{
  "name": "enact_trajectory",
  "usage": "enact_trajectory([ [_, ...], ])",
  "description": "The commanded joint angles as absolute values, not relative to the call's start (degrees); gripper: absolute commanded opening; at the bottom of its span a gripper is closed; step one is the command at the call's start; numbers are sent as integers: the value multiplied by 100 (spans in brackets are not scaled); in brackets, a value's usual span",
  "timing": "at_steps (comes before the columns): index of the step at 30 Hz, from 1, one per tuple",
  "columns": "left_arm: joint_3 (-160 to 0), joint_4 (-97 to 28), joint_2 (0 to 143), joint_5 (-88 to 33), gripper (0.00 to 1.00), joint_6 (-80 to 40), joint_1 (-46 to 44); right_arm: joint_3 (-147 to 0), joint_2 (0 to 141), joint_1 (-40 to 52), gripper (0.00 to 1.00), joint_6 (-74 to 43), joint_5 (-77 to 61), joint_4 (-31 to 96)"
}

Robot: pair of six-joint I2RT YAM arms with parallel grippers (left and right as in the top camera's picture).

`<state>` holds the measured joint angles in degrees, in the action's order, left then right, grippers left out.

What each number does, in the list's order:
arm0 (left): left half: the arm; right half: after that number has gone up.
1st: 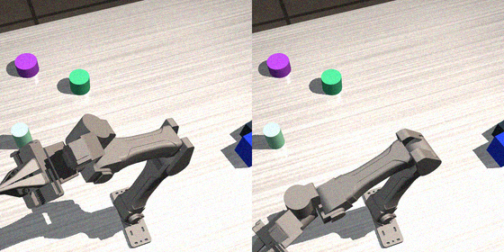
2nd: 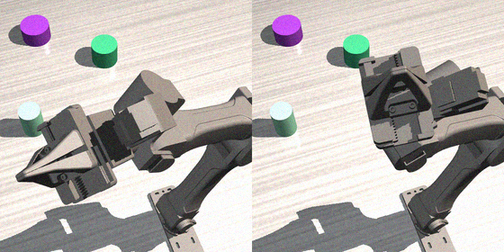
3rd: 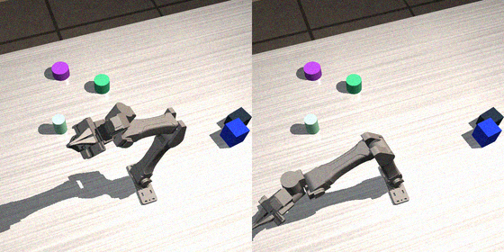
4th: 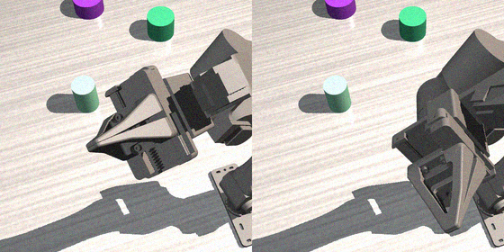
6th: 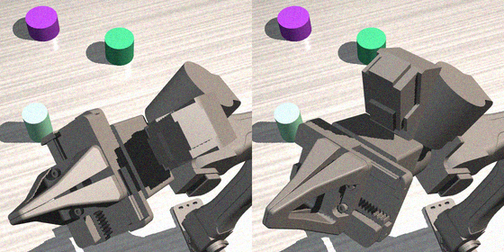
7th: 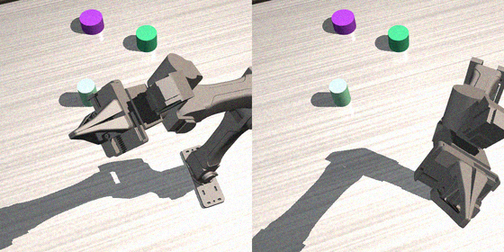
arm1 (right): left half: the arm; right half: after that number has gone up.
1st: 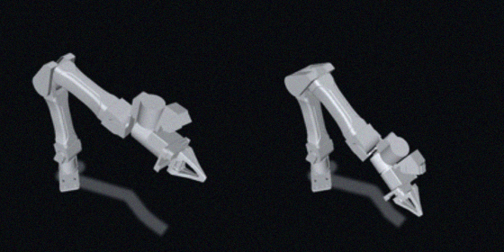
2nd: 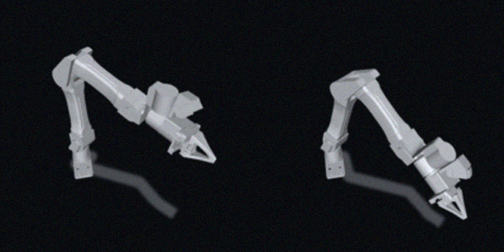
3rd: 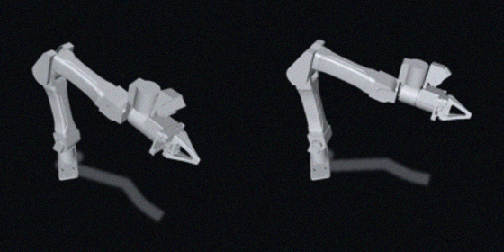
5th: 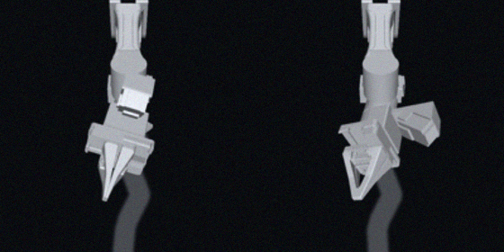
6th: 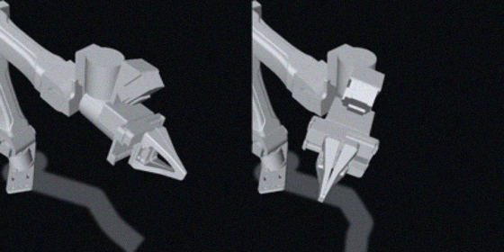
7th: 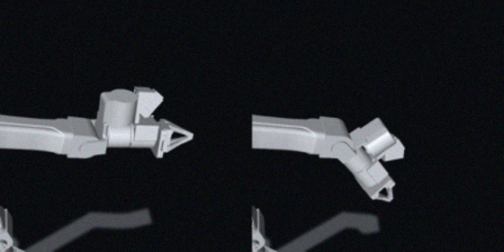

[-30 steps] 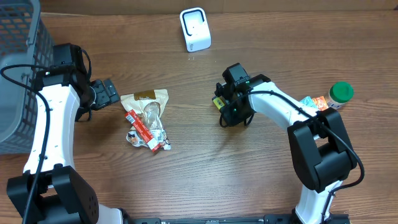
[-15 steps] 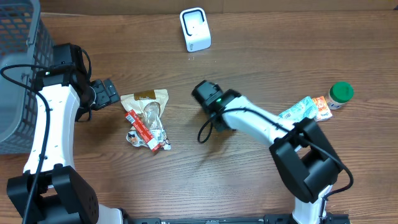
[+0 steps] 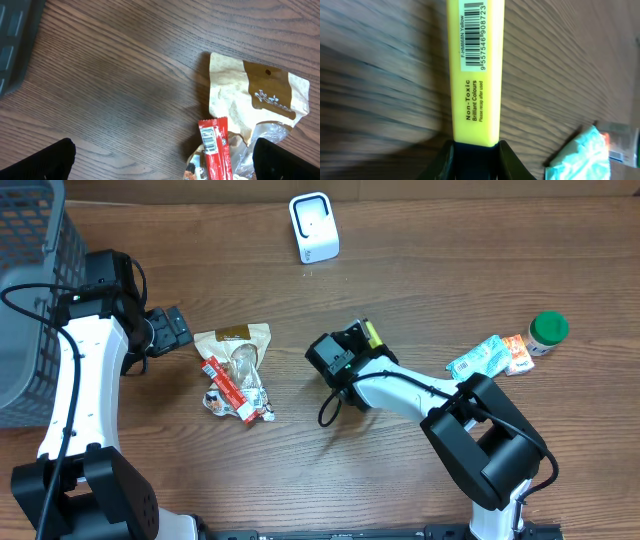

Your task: Scan the item barcode

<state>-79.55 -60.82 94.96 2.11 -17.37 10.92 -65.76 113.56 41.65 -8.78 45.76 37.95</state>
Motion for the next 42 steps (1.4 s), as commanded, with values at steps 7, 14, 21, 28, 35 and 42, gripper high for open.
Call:
enact_trajectory([
  [7,-8062,-6080,9476,191,100,-1627,1085,-6412,11201,4152,21,-993,3688,3592],
  [14,-8062,-6080,9476,189,100,-1627,1085,-6580,11185,4152,28,-987,3540,3520],
  [21,-8062,-6082,9476,189,99,-1627,1085,-6958,10997,4152,39,-985,3022,3662],
  [28,-8062,-6082,9476,191,100,-1627,1083,-7367,10726,4069,51,-985,2893,3861],
  [35,-8062,-6080,9476,189,100,-1627,1085,-8228,10630,3280,54,-985,939,5057],
  [42,-8062,-6082,9476,189,100,-1627,1085,-7935,10654,2300,54,-985,-891,5758],
])
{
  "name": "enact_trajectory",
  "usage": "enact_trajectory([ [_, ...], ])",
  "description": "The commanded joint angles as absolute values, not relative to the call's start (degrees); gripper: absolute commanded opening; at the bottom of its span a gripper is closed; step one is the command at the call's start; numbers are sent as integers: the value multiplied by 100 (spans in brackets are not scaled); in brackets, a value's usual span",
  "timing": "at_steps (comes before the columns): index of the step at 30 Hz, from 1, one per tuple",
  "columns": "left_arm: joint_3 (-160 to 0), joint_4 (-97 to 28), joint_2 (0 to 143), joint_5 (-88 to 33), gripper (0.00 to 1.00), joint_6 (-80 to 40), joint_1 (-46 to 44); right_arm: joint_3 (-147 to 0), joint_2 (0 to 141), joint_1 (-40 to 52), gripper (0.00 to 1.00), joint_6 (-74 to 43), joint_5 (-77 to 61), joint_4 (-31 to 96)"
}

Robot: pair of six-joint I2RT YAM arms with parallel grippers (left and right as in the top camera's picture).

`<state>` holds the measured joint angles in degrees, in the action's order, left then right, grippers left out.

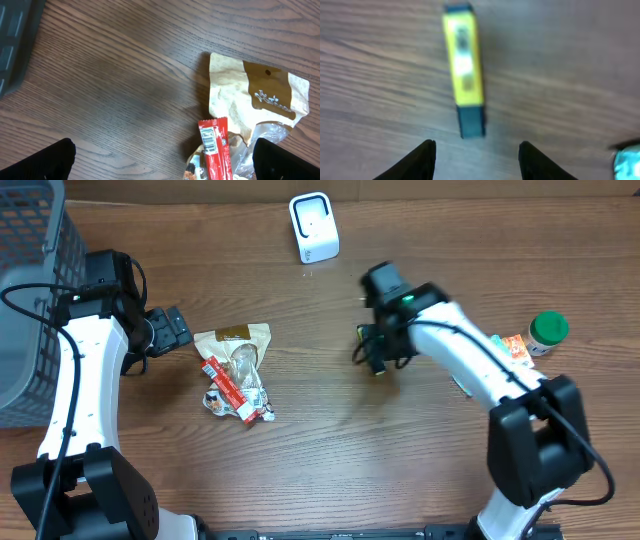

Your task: Scan the item barcode

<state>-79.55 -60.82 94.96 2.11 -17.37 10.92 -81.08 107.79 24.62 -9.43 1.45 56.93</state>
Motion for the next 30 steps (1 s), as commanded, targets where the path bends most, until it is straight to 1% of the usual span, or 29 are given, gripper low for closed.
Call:
enact_trajectory([
  [1,-8062,-6080,9476,189,99,-1627,1085,-7762,10654,2248,55,-939,-888,5723],
  [8,-8062,-6082,9476,189,100,-1627,1085,-7059,10656,2259,55,-897,-891,4950],
  [13,-8062,-6080,9476,191,100,-1627,1085,-6869,10656,2259,53,-897,-888,4497],
  [16,-8062,-6082,9476,191,100,-1627,1085,-6858,10656,2252,52,-899,-862,4407],
  [21,-8062,-6080,9476,189,100,-1627,1085,-6858,10659,2252,48,-902,-742,4309],
  [30,-8062,-6082,9476,189,100,-1627,1085,-6858,10665,2241,47,-947,-561,4244],
])
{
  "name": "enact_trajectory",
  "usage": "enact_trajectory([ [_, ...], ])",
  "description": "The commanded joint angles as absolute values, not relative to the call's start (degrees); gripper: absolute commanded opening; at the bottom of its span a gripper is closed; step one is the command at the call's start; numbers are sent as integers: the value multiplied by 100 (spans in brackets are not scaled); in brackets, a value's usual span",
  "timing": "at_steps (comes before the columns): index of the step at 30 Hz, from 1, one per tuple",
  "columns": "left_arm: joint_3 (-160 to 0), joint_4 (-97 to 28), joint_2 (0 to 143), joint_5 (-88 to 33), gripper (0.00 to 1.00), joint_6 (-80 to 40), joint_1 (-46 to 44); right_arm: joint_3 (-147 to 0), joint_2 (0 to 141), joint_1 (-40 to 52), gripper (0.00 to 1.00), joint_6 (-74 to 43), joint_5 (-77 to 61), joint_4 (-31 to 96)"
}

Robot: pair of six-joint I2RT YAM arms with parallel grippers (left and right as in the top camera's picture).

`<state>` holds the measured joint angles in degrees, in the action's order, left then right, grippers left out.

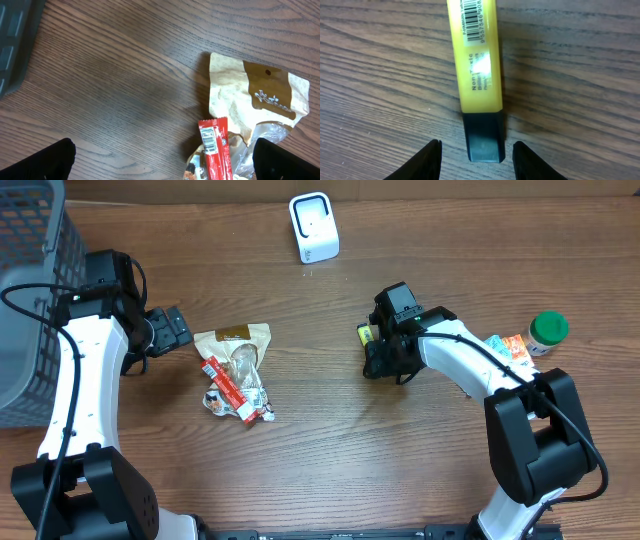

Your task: Scan the item barcode

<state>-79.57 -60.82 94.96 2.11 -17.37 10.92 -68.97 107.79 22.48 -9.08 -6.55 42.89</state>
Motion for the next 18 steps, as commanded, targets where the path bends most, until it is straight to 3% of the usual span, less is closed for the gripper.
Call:
enact_trajectory([
  [1,-8062,-6080,9476,189,100,-1627,1085,-6858,10669,2241,47,-956,-558,4239],
  [13,-8062,-6080,9476,191,100,-1627,1085,-6855,10949,2241,40,-1094,-395,4158],
  [18,-8062,-6080,9476,189,100,-1627,1085,-6855,11185,2241,29,-1094,-631,4029],
])
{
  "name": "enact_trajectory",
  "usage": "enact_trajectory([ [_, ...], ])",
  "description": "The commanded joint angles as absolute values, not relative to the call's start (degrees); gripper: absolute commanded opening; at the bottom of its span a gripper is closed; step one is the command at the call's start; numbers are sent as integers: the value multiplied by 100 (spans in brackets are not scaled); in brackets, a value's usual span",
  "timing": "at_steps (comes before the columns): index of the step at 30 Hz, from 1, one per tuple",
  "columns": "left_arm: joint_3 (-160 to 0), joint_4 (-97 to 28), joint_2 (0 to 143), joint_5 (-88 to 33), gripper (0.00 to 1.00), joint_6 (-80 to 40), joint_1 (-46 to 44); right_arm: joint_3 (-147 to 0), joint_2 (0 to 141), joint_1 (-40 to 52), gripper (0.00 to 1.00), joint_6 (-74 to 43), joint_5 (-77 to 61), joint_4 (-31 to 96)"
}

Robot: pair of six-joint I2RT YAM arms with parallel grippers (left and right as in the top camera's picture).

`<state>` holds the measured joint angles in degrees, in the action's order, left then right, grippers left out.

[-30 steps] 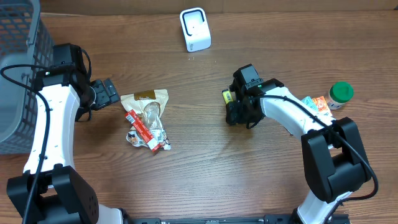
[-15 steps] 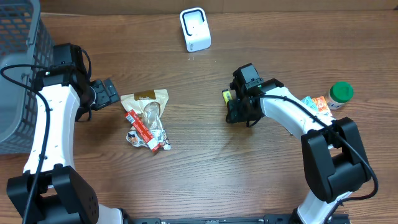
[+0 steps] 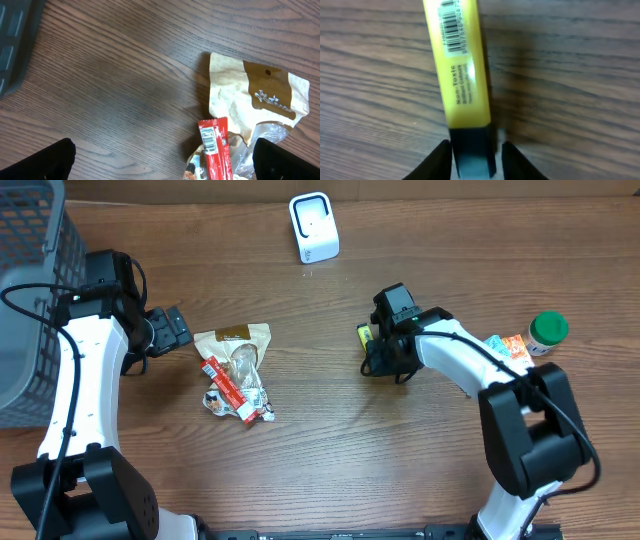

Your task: Scan the item barcode

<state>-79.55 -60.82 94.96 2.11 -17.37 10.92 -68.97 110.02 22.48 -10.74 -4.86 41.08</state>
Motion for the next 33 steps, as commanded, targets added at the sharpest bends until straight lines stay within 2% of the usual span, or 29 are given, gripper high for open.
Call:
enact_trajectory([
  [1,-8062,-6080,9476,189,100,-1627,1085,-6858,11190,2241,26,-1092,-622,4010],
  [4,-8062,-6080,9476,189,100,-1627,1085,-6858,11190,2241,18,-1092,-609,3944],
  [8,-8062,-6080,9476,189,100,-1627,1085,-6858,11190,2241,18,-1083,-607,3922],
  [9,-8062,-6082,9476,191,100,-1627,1085,-6858,11190,2241,19,-1041,-607,3924],
  [12,-8062,-6080,9476,189,100,-1627,1085,-6893,11187,2241,35,-1041,-565,3892],
  [14,-8062,-6082,9476,191,100,-1627,1085,-7043,11187,2241,41,-1044,-565,3955],
  [25,-8062,-6080,9476,189,100,-1627,1085,-7555,11107,2237,41,-1046,-106,4386],
  [33,-8062,-6080,9476,191,100,-1627,1085,-7223,11124,2237,33,-1048,-108,4248],
])
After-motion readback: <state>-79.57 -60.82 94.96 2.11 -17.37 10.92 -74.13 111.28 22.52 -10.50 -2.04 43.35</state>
